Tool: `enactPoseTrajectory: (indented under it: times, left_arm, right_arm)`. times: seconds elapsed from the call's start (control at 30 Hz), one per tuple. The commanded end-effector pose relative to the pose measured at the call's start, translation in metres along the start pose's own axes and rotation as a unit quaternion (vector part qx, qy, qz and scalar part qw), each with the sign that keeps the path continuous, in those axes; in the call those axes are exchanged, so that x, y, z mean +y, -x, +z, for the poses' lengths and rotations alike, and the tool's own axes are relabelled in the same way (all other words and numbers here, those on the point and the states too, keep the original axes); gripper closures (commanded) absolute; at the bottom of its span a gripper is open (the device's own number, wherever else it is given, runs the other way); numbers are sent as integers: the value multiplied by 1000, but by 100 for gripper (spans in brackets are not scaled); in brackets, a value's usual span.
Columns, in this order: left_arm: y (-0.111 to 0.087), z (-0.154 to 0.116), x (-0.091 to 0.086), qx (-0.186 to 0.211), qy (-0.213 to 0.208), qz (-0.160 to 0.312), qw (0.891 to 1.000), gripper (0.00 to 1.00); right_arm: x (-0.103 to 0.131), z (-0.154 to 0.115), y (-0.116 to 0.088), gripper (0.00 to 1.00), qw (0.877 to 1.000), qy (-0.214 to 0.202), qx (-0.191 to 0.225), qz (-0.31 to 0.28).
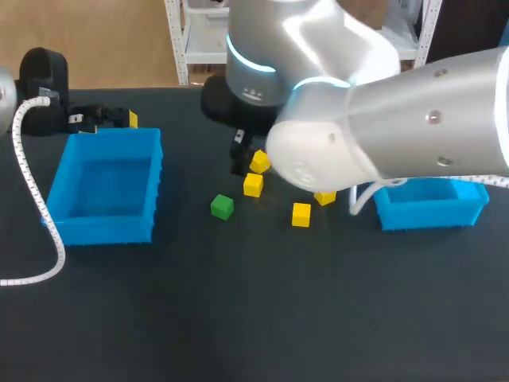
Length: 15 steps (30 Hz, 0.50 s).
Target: Put the green cubes in the right bin and the yellow cubes in the left bin.
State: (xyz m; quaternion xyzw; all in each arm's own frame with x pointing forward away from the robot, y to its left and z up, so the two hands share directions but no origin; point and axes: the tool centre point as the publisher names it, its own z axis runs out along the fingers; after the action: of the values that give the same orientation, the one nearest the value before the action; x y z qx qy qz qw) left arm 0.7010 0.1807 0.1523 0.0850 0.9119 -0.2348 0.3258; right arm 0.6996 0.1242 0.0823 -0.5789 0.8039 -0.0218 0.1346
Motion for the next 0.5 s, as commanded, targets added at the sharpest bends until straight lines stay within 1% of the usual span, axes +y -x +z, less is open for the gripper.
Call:
enactPoseTrajectory:
  times: [0.03, 0.3, 0.5]
  left_arm:
    - [-1, 0, 2, -3, -5, 1, 1000, 0]
    - [-1, 0, 2, -3, -5, 1, 1000, 0]
    - [-1, 0, 2, -3, -5, 1, 1000, 0]
  right_arm:
    - [6, 9, 10, 0, 1000, 10, 6, -1]
    - [22, 26, 21, 0, 999, 35, 16, 13]
    - [37, 38, 23, 0, 998, 48, 28, 16]
